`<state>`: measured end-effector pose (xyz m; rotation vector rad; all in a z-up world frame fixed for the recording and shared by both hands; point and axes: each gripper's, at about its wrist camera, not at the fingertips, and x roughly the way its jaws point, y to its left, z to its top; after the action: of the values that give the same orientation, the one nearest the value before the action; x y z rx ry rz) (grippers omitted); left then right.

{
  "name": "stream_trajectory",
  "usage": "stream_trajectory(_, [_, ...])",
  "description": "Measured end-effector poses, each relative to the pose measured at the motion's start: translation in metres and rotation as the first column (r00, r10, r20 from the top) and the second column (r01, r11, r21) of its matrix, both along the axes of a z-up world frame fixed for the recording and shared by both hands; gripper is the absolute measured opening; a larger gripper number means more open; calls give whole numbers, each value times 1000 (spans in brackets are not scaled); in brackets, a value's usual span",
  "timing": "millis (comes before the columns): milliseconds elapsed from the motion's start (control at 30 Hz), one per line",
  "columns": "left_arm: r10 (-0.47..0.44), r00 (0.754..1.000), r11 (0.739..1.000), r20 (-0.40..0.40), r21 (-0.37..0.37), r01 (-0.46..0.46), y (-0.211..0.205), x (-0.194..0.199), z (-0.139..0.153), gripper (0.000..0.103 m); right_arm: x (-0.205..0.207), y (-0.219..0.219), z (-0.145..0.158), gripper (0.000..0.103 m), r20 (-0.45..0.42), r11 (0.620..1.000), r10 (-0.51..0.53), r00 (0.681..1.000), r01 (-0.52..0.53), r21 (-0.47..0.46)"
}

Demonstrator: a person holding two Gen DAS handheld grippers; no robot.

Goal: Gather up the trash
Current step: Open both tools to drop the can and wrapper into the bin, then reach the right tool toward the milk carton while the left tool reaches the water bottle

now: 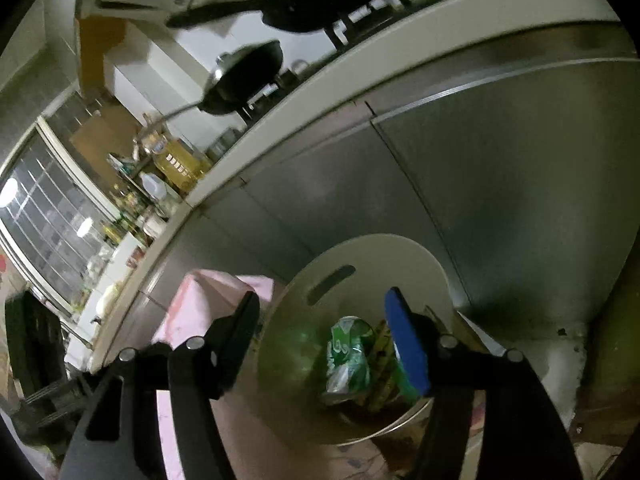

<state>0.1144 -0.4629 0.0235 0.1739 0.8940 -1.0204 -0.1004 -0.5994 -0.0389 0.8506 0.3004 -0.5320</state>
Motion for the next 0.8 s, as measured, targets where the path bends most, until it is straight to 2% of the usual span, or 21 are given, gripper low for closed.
stream_trajectory(100, [30, 998, 1000, 62, 3, -30, 32, -9, 8, 67, -1, 11, 8, 63, 24, 1000, 21, 999, -20, -9])
stream_trajectory(233, [89, 989, 996, 117, -21, -87, 83, -12, 18, 67, 14, 36, 17, 63, 30, 993, 118, 992, -118, -3])
stream_trajectory(367, [178, 977, 983, 114, -57, -172, 148, -4, 24, 67, 36, 66, 27, 63, 24, 977, 213, 977, -213, -15])
stream_trajectory(467, [253, 963, 966, 96, -72, -247, 203, 6, 25, 67, 61, 98, 31, 62, 17, 953, 302, 953, -302, -15])
stream_trajectory(533, [304, 948, 951, 95, -77, -298, 239, 12, 24, 67, 78, 119, 34, 62, 4, 934, 356, 935, -356, -20])
stream_trajectory(633, [398, 912, 917, 96, -71, -393, 305, 21, 19, 67, 105, 156, 37, 62, -18, 895, 445, 895, -445, -19])
stream_trajectory(800, [557, 825, 830, 96, -39, -556, 405, 42, 1, 67, 148, 221, 38, 62, -76, 822, 567, 820, -569, -11])
